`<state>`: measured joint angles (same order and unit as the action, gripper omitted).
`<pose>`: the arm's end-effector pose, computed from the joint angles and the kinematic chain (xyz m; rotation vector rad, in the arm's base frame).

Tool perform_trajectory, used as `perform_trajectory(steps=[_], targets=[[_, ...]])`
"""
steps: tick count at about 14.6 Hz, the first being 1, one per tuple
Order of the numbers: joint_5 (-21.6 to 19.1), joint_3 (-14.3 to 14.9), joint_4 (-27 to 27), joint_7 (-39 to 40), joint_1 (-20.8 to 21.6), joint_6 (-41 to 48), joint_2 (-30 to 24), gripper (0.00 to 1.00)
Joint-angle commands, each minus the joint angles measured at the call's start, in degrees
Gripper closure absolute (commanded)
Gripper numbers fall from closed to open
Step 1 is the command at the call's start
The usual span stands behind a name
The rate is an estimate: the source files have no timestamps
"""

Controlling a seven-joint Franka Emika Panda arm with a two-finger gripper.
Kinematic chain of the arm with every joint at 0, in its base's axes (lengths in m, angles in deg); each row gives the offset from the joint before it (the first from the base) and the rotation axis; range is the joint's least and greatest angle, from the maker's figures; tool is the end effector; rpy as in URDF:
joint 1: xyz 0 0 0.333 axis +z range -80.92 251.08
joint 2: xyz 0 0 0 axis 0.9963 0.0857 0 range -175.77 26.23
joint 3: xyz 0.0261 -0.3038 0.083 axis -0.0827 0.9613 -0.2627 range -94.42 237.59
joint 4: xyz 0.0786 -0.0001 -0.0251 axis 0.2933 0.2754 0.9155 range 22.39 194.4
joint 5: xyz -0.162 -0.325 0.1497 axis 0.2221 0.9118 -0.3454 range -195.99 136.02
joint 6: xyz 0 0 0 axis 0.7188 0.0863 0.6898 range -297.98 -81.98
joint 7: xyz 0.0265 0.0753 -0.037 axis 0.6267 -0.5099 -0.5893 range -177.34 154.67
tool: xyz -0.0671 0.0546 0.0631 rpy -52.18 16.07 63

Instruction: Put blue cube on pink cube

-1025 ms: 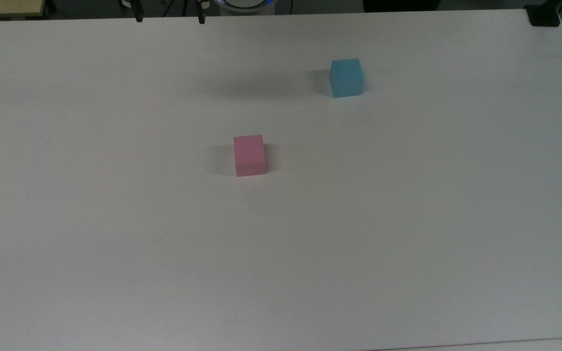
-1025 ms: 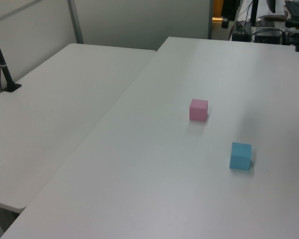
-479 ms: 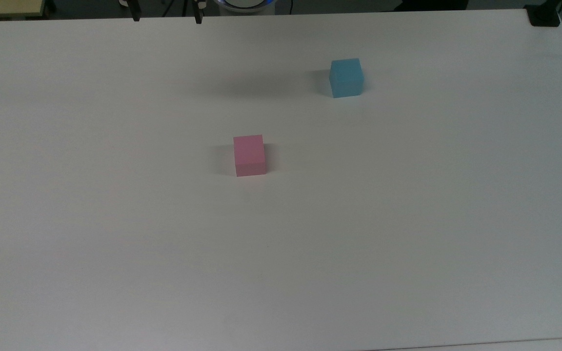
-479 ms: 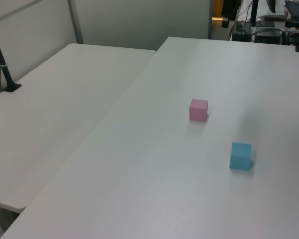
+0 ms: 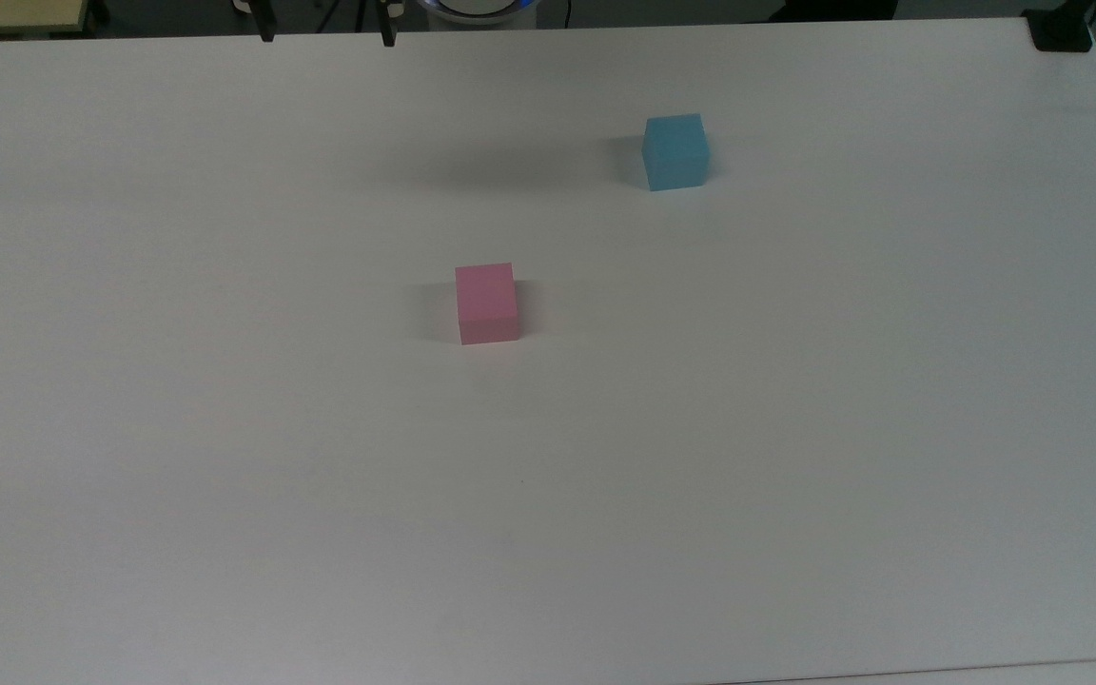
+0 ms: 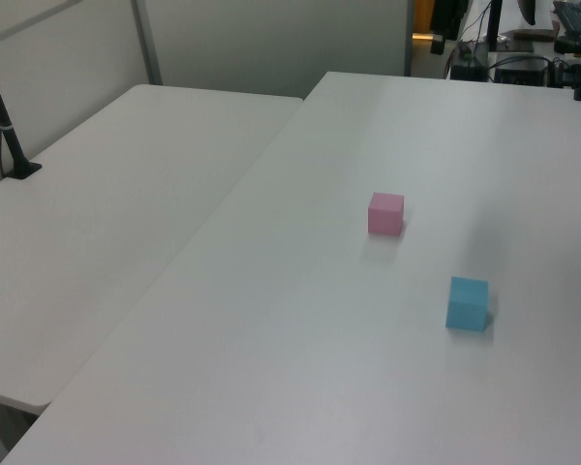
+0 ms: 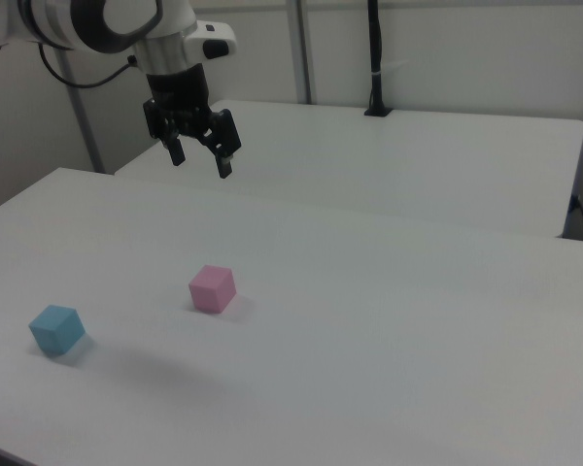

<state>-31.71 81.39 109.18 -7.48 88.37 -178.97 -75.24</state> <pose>0.5592 -0.0612 0.6322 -3.1144 0.0749 -0.1579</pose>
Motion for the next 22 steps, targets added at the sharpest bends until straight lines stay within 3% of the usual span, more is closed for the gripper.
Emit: perform_trajectory(steps=[1,22], targets=[[-0.73,0.48,0.10,0.19,0.49,1.33,-0.41,0.00],[-0.56,0.13,0.01,2.04,0.58,2.21,-0.50,0.00]])
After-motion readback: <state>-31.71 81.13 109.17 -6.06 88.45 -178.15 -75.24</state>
